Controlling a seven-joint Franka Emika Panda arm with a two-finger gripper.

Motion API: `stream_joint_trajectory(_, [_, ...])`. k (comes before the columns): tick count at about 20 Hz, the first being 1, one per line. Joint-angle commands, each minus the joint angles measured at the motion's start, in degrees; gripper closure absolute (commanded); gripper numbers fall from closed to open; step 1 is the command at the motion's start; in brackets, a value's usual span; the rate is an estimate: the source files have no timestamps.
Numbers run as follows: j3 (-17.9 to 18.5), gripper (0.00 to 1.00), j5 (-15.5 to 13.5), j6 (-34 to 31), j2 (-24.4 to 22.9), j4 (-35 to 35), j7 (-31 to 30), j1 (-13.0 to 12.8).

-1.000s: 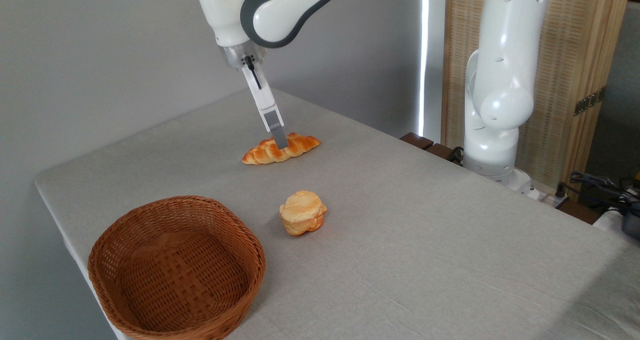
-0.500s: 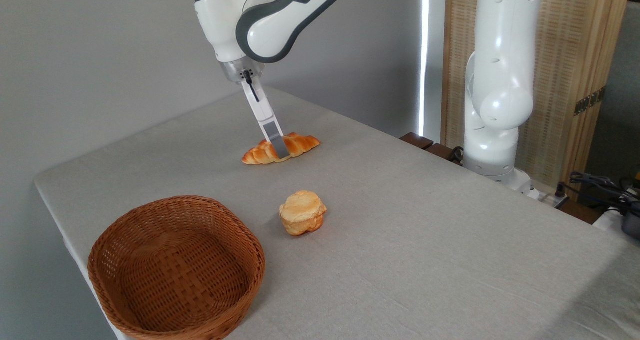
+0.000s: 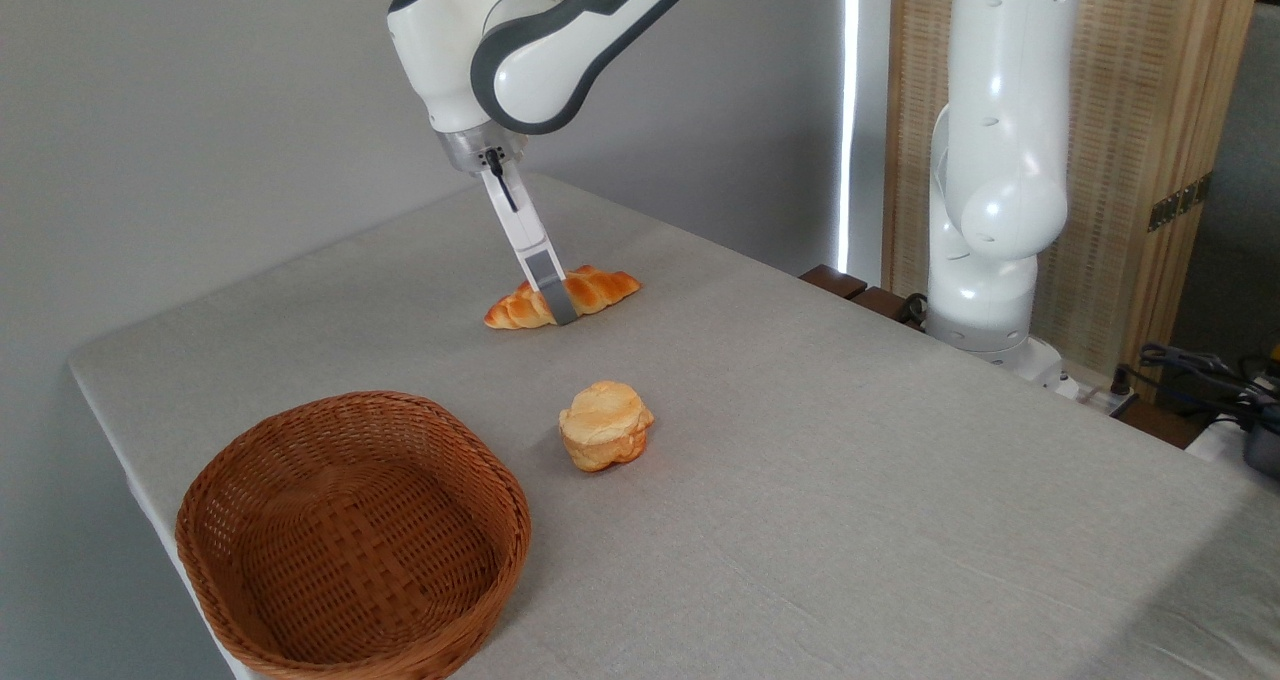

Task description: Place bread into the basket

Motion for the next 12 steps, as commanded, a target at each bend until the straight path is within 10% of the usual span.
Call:
stream_joint_trajectory(1, [0.2,0.71,-0.1,0.8,0.3,0.2,0.0,0.1])
stream_joint_trajectory(12, [0.8,0.68,-0.3,-1.5,-2.0,6.2,-0.7,4.2])
